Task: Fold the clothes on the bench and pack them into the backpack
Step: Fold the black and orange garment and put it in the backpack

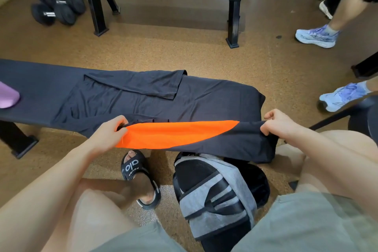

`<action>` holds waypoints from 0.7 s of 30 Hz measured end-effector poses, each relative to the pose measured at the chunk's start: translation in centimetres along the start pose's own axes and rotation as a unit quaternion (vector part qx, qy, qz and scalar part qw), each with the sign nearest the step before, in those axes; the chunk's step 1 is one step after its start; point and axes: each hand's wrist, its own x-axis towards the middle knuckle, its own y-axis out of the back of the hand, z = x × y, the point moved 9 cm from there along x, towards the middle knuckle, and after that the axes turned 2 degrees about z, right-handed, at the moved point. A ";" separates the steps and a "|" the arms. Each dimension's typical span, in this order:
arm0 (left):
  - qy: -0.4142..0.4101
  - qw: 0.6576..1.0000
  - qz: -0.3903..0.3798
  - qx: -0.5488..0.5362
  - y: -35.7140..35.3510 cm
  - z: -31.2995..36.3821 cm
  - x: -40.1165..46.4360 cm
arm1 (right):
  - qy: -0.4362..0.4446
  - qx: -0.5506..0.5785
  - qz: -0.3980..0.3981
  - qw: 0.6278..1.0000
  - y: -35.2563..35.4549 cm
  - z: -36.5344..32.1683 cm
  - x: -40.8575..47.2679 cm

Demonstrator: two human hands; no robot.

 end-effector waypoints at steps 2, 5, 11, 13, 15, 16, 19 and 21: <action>0.013 0.999 0.012 -0.045 0.2 0.4 -0.1 | 0.000 -0.056 -0.011 0.998 -0.5 0.5 -0.4; 0.011 0.999 -0.005 -0.045 -0.2 0.9 -0.2 | 0.007 -0.101 0.004 0.995 -0.7 0.7 -0.8; 0.004 0.997 0.005 -0.077 0.0 1.7 0.2 | -0.011 -0.045 -0.026 0.999 -1.8 1.8 -1.4; 0.017 0.994 0.006 -0.104 0.0 1.7 0.4 | -0.018 0.031 -0.019 0.999 -2.0 2.1 -1.3; 0.026 0.992 0.002 -0.123 -0.1 1.4 0.7 | -0.022 0.099 0.013 0.995 -1.9 2.2 -1.2; 0.028 0.990 0.007 -0.135 -0.1 1.4 0.8 | -0.019 0.113 0.036 0.993 -1.7 2.3 -1.1; 0.013 0.988 0.030 -0.151 0.1 1.8 1.1 | 0.002 0.074 0.115 0.991 -1.0 2.7 -1.3; -0.018 0.994 0.034 -0.099 -0.1 2.2 1.3 | 0.004 0.045 0.139 0.989 -1.0 3.1 -1.4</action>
